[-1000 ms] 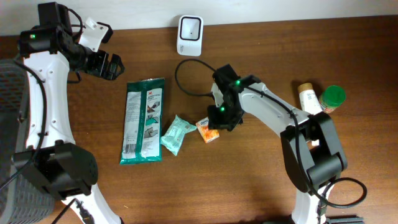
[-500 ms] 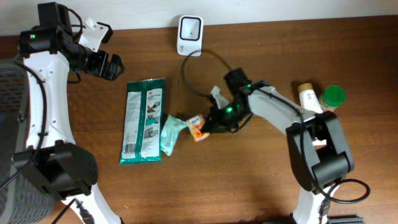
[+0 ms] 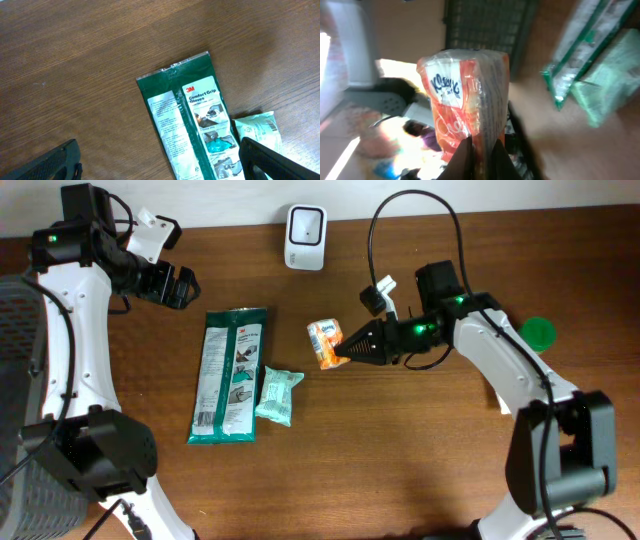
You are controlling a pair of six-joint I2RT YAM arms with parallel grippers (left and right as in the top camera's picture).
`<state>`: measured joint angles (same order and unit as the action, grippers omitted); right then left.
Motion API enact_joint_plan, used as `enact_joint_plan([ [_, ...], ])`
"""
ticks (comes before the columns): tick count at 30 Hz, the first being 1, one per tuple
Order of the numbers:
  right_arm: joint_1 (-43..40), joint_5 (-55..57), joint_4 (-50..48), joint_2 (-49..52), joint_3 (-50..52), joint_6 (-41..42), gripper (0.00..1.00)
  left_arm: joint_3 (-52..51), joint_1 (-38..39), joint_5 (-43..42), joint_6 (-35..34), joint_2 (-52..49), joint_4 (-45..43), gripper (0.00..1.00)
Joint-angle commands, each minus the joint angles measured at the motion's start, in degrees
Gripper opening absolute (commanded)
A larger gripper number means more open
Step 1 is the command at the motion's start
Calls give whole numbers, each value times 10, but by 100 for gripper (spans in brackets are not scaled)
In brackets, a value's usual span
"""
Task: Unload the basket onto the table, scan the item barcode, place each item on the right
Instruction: 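Raise the tissue pack to the scanner with the right gripper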
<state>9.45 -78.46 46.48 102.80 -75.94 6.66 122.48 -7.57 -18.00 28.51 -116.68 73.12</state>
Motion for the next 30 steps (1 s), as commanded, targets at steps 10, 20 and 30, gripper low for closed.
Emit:
enact_joint_plan([
  [10,184,967,42,71,-410,-21,4,4,-1,-2,7,5,0,99],
  [20,181,1017,-501,362,-410,-514,4,4,-1,-2,7,5,0,99],
  [30,172,1017,-513,382,-410,-543,4,4,-1,-2,7,5,0,99],
])
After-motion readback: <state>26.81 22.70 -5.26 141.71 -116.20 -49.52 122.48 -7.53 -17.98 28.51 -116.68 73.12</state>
